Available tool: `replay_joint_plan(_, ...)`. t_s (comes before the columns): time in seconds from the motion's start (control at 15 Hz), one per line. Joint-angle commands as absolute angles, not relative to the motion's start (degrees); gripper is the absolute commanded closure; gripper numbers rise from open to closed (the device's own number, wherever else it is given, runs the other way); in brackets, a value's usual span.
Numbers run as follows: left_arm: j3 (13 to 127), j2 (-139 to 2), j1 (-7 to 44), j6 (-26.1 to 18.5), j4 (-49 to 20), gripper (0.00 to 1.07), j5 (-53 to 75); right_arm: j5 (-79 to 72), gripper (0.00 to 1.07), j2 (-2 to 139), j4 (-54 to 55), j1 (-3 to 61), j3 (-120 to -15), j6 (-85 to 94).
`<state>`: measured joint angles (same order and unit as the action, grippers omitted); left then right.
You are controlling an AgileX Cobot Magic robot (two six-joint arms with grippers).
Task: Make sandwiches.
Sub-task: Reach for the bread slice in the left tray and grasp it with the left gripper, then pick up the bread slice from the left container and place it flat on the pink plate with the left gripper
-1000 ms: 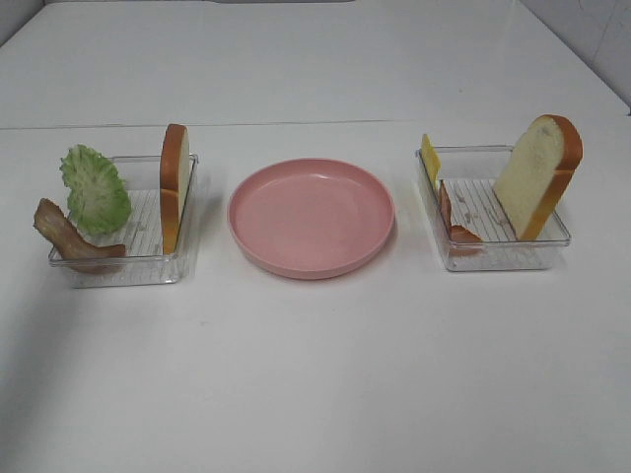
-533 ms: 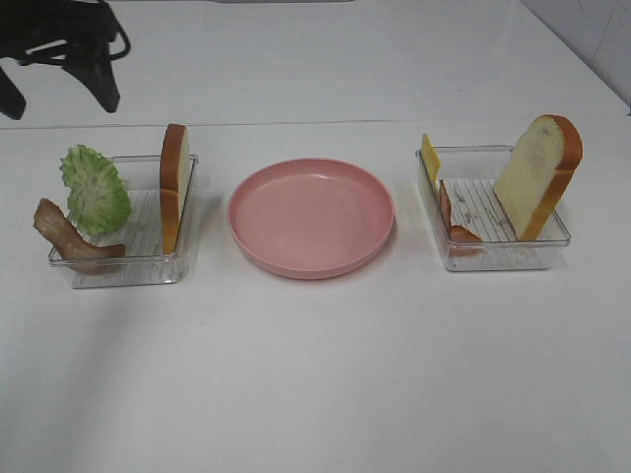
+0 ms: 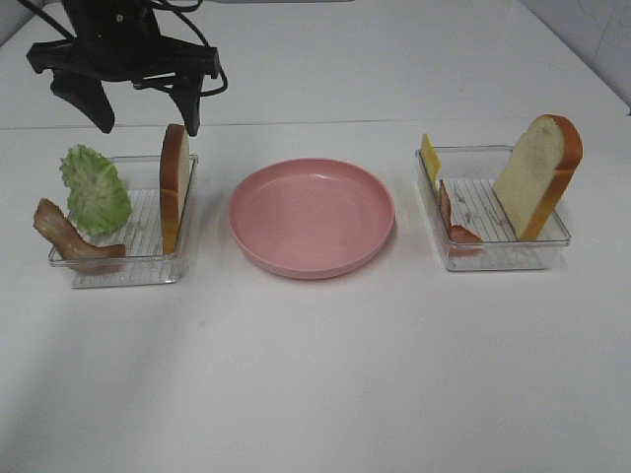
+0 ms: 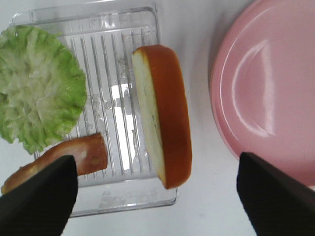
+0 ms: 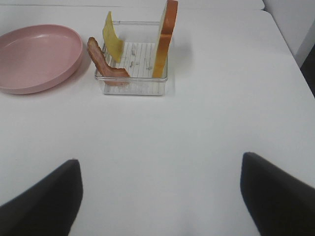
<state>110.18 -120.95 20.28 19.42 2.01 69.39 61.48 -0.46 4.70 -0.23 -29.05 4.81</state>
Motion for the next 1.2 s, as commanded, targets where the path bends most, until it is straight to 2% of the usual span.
replay_joint_plan(0.07, 112.4, -124.4, 20.7, 20.2, 2.2, 0.23, 71.0, 60.8, 0.25, -1.1, 4.8, -0.7, -29.0, 5.4)
replay_joint_plan(0.27, 112.5, -127.4, 20.7, 20.2, 2.2, 0.23, 71.0, 60.8, 0.25, -1.1, 4.8, -0.7, -29.0, 5.4)
replay_joint_plan(0.4, 112.5, -128.8, 20.7, 20.7, 2.2, 0.29, 71.1, 60.8, 0.25, -1.1, 4.8, -0.7, -29.0, 5.4)
replay_joint_plan(0.47, 112.5, -128.8, 20.7, 21.4, 2.2, 0.35, 71.1, 60.8, 0.25, -1.1, 4.8, -0.7, -29.0, 5.4)
replay_joint_plan(0.67, 112.5, -128.8, 20.7, 21.5, 2.3, 0.58, 71.1, 60.8, 0.25, -1.1, 4.8, -0.7, -29.0, 5.4)
replay_joint_plan(0.93, 112.5, -128.6, 20.7, 21.5, 2.3, 1.07, 71.6, 60.8, 0.25, -1.1, 4.8, -0.7, -29.0, 5.4)
replay_joint_plan(1.2, 112.5, -123.4, 20.7, 20.8, 2.2, 1.07, 73.7, 60.8, 0.25, -1.1, 4.8, -0.7, -29.0, 5.4)
